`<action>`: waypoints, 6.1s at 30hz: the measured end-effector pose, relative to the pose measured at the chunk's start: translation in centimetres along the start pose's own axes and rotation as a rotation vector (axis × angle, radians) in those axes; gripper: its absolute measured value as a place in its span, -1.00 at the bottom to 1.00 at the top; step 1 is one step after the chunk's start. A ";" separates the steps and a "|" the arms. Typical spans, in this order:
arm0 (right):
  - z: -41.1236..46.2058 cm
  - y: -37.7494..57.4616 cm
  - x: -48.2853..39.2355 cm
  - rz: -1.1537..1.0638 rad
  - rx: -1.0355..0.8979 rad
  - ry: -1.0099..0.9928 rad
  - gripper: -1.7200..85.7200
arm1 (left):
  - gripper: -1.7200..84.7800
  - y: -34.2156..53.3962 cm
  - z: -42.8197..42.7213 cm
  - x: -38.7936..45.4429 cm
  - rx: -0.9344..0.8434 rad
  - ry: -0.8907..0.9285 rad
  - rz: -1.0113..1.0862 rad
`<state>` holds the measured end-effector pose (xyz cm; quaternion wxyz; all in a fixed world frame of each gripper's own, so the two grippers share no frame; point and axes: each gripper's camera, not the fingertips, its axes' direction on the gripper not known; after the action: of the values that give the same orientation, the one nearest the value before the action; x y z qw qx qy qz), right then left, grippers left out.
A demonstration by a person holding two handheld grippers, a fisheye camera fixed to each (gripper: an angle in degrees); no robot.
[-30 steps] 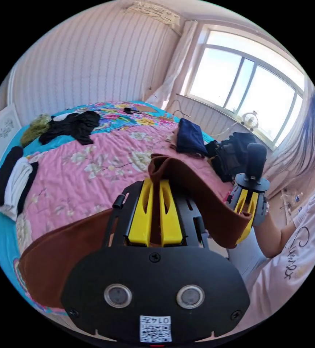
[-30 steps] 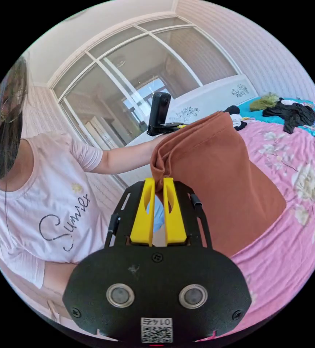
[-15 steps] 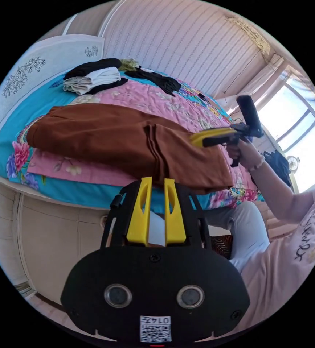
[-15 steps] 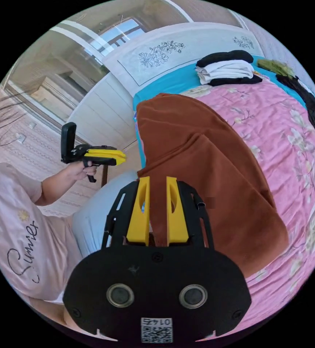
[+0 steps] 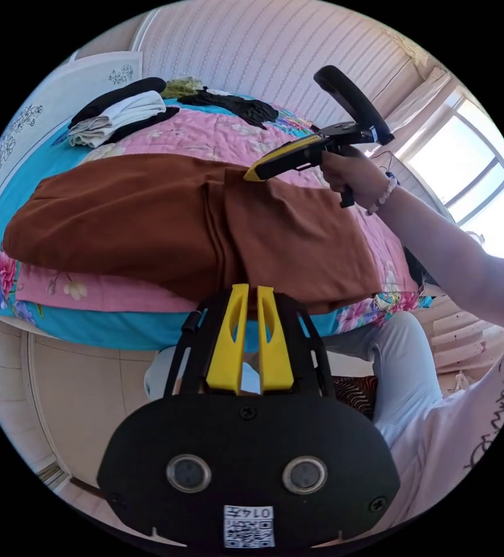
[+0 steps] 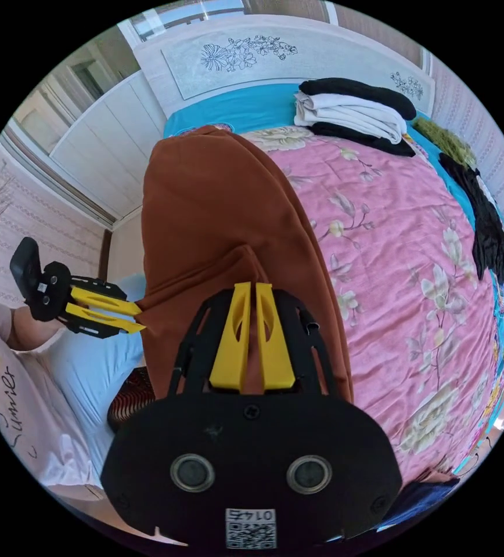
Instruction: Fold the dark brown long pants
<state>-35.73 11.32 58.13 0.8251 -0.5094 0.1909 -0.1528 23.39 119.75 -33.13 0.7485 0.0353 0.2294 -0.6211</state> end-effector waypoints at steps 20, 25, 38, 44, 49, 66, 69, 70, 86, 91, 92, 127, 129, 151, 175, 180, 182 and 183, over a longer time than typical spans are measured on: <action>0.3 -18.1 -2.1 -0.095 -0.130 -0.030 -0.66 | -0.76 1.8 -5.0 -4.3 -0.103 -0.011 -0.011; -0.6 -20.2 -3.3 -0.175 -0.096 -0.035 -0.77 | -0.78 1.7 -5.2 -4.1 -0.130 -0.013 0.013; -10.6 -28.3 -6.5 -0.362 -0.020 -0.115 -0.92 | -0.85 4.5 -20.6 -5.7 0.221 0.015 0.025; -12.5 -40.8 -8.1 -0.351 0.056 -0.054 -0.89 | -0.84 1.6 -24.8 -15.4 0.216 -0.368 -0.118; -6.6 -44.0 -6.5 -0.177 -0.049 0.036 -0.88 | -0.85 4.1 -23.4 -19.6 0.176 -0.412 -0.274; 4.0 -31.7 -2.1 -0.133 -0.244 0.158 -0.98 | -0.98 4.7 -6.0 -2.7 -0.059 -0.108 0.196; 3.6 -30.9 -1.0 -0.146 -0.315 0.114 -0.98 | -0.98 4.8 -7.0 -1.3 -0.068 -0.118 0.224; 2.9 -30.4 -0.3 -0.139 -0.322 0.086 -0.98 | -0.98 5.1 -7.2 -0.4 -0.064 -0.153 0.260; -4.2 -2.1 12.3 0.318 0.234 0.015 -0.86 | -0.66 8.6 -6.4 10.1 0.051 -0.014 0.330; -1.6 13.0 15.4 0.616 0.327 -0.094 -0.72 | -0.67 9.3 -2.6 11.9 -0.084 0.071 0.188; -1.0 14.1 15.6 0.629 0.329 -0.125 -0.72 | -0.67 9.4 -2.1 11.8 -0.089 0.088 0.140; -6.1 58.3 20.0 0.716 0.792 -0.524 -0.89 | -0.98 1.3 0.2 14.0 0.233 0.770 0.181; -4.9 53.6 19.9 0.614 0.793 -0.608 -0.86 | -0.98 1.9 -1.6 10.3 0.285 0.656 0.104; 6.6 45.2 7.3 0.404 0.189 -0.274 -0.98 | -0.98 -3.2 10.7 7.0 0.014 -0.019 0.061; -3.6 50.7 10.9 0.677 0.483 -0.278 -0.75 | -0.71 -14.8 18.1 -0.2 -0.002 0.366 -0.068; -9.7 46.9 9.0 0.451 0.440 -0.163 -0.79 | -0.78 -15.5 17.1 1.6 0.076 0.394 -0.065; -12.9 46.6 9.1 0.412 0.460 -0.110 -0.79 | -0.78 -16.6 17.3 4.2 0.175 0.487 -0.070; -15.5 47.0 9.4 0.398 0.485 -0.079 -0.79 | -0.78 -17.3 17.5 5.4 0.197 0.507 -0.055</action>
<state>-32.01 15.43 8.07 0.9429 -0.2560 0.2128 -0.0095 12.98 105.04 -15.55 0.6431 0.2562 0.3488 -0.6317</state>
